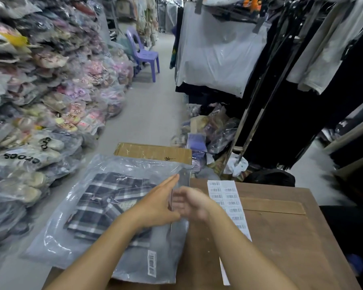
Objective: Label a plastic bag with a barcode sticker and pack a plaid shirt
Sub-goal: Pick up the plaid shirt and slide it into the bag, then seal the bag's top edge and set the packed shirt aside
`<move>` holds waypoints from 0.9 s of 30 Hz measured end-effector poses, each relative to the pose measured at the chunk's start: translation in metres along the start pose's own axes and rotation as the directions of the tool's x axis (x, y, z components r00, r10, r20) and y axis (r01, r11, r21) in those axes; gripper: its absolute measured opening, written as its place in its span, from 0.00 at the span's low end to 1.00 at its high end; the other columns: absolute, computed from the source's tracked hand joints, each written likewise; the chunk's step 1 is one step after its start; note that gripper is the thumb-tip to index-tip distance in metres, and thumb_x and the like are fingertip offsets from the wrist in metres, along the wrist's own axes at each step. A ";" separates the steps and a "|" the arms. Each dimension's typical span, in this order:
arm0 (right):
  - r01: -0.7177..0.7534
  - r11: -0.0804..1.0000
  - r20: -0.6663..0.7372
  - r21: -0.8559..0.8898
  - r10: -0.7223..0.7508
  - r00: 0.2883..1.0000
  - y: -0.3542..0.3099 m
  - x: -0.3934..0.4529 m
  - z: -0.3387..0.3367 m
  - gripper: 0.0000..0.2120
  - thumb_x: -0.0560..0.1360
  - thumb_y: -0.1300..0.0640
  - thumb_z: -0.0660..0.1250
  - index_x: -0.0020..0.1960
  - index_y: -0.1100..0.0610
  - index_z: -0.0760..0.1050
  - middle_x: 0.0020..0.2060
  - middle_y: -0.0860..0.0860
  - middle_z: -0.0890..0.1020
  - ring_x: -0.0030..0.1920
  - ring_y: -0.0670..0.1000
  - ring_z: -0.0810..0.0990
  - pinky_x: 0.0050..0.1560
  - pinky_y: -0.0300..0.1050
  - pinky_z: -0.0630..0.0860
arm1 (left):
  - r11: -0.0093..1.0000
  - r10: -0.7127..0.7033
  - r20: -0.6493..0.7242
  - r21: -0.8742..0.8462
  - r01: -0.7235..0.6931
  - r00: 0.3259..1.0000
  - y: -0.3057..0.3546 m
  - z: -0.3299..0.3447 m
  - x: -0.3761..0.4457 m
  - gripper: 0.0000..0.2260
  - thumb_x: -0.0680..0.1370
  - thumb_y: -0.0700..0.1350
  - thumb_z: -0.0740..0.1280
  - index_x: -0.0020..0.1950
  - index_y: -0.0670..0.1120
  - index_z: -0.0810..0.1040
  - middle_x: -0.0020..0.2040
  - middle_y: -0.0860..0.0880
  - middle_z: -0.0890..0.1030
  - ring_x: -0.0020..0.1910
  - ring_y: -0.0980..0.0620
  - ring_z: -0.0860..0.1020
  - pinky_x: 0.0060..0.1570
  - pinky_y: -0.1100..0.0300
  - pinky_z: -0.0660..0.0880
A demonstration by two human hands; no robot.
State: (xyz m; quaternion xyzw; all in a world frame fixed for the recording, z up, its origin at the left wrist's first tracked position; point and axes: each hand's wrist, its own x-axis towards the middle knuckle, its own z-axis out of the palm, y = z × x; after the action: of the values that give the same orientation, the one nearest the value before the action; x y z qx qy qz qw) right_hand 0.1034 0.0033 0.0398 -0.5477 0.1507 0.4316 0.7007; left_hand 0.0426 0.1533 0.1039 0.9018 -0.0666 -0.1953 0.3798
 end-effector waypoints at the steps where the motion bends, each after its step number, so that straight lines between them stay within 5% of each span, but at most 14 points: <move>1: 0.007 1.000 -0.094 0.020 -0.005 0.996 -0.008 0.000 -0.005 0.14 0.80 0.59 0.57 0.44 0.61 0.79 0.34 0.54 0.85 0.32 0.50 0.84 0.33 0.42 0.80 | 1.000 -0.002 0.001 0.008 0.002 1.000 0.001 0.001 0.001 0.46 0.68 0.43 0.70 0.81 0.51 0.48 0.81 0.53 0.55 0.73 0.54 0.66 0.61 0.71 0.65; 5: 0.127 0.982 -0.500 -0.142 -0.182 0.847 -0.026 -0.003 -0.033 0.14 0.79 0.48 0.62 0.44 0.57 0.78 0.32 0.50 0.80 0.27 0.47 0.76 0.24 0.36 0.70 | 0.999 -0.006 0.021 0.042 0.005 1.000 0.008 0.009 0.002 0.45 0.71 0.43 0.69 0.81 0.51 0.45 0.81 0.57 0.47 0.73 0.44 0.67 0.57 0.66 0.67; 8: 0.136 0.983 -0.433 -0.123 -0.177 0.884 -0.032 0.000 -0.039 0.22 0.77 0.37 0.64 0.54 0.56 0.79 0.42 0.50 0.81 0.42 0.51 0.80 0.41 0.45 0.77 | 0.998 0.005 0.068 0.060 -0.009 0.998 0.016 0.023 0.002 0.46 0.71 0.44 0.70 0.81 0.52 0.44 0.81 0.58 0.44 0.77 0.49 0.62 0.62 0.65 0.65; 10: 0.159 0.985 -0.382 -0.067 -0.173 0.908 -0.031 0.003 -0.039 0.18 0.78 0.42 0.66 0.55 0.56 0.78 0.45 0.52 0.81 0.46 0.53 0.79 0.48 0.47 0.78 | 0.994 0.033 0.084 0.099 -0.042 0.996 0.020 0.033 0.003 0.46 0.72 0.46 0.70 0.81 0.51 0.43 0.81 0.56 0.43 0.79 0.53 0.54 0.70 0.63 0.60; 13: 0.202 0.959 -0.432 -0.199 -0.271 0.860 -0.031 0.004 -0.042 0.10 0.79 0.55 0.66 0.40 0.55 0.73 0.35 0.56 0.75 0.31 0.50 0.73 0.29 0.36 0.72 | 0.989 0.040 0.143 0.132 -0.059 0.989 0.022 0.039 0.005 0.45 0.72 0.47 0.70 0.81 0.50 0.45 0.81 0.55 0.45 0.78 0.53 0.56 0.69 0.65 0.58; 14: 0.216 0.947 -0.438 -0.239 -0.304 0.846 -0.031 0.005 -0.044 0.13 0.79 0.57 0.66 0.37 0.55 0.71 0.32 0.54 0.73 0.28 0.49 0.70 0.24 0.35 0.68 | 0.991 0.026 0.168 0.128 -0.048 0.986 0.021 0.039 0.006 0.43 0.73 0.49 0.71 0.81 0.52 0.47 0.81 0.56 0.48 0.74 0.50 0.67 0.65 0.65 0.63; 16: 0.233 0.923 -0.433 -0.306 -0.353 0.829 -0.032 0.006 -0.048 0.14 0.80 0.58 0.66 0.36 0.54 0.72 0.30 0.52 0.72 0.27 0.49 0.67 0.25 0.39 0.64 | 0.999 0.004 0.149 0.051 -0.012 0.989 0.020 0.033 0.012 0.33 0.75 0.52 0.71 0.76 0.55 0.59 0.74 0.55 0.63 0.47 0.51 0.84 0.47 0.63 0.78; 18: 0.240 0.887 -0.409 -0.393 -0.403 0.819 -0.035 0.006 -0.051 0.10 0.80 0.58 0.66 0.39 0.56 0.76 0.30 0.50 0.73 0.29 0.47 0.66 0.30 0.41 0.62 | 1.000 0.007 -0.016 -0.015 -0.007 1.000 0.020 0.024 0.025 0.16 0.78 0.51 0.67 0.65 0.54 0.70 0.65 0.52 0.75 0.32 0.54 0.79 0.33 0.59 0.78; 20: 0.266 0.853 -0.378 -0.449 -0.451 0.809 -0.036 0.005 -0.052 0.07 0.80 0.59 0.67 0.45 0.60 0.78 0.33 0.50 0.75 0.31 0.47 0.68 0.32 0.40 0.64 | 0.997 0.022 -0.205 0.074 -0.007 0.978 0.020 0.012 0.045 0.07 0.80 0.49 0.63 0.58 0.52 0.75 0.57 0.49 0.80 0.41 0.52 0.79 0.45 0.52 0.79; 22: 0.297 0.821 -0.335 -0.488 -0.490 0.804 -0.037 0.003 -0.053 0.08 0.79 0.60 0.68 0.48 0.66 0.79 0.36 0.53 0.77 0.34 0.47 0.70 0.35 0.40 0.66 | 0.987 0.044 -0.273 0.160 0.000 0.961 0.020 0.003 0.066 0.10 0.81 0.47 0.61 0.61 0.50 0.76 0.59 0.49 0.79 0.55 0.47 0.78 0.57 0.47 0.76; 27: 0.393 0.764 -0.159 -0.511 -0.534 0.831 -0.042 -0.012 -0.055 0.07 0.79 0.63 0.67 0.50 0.67 0.79 0.36 0.55 0.76 0.37 0.50 0.72 0.40 0.44 0.70 | 0.981 0.049 -0.114 0.193 -0.026 0.992 0.026 -0.003 0.112 0.17 0.82 0.43 0.61 0.71 0.48 0.73 0.68 0.46 0.76 0.67 0.44 0.73 0.66 0.49 0.70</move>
State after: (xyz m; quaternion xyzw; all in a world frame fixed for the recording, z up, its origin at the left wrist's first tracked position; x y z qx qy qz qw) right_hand 0.1434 -0.0522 0.0554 -0.7748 0.0058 0.1790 0.6063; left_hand 0.1470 0.1065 0.0903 0.9426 -0.0794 -0.1272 0.2985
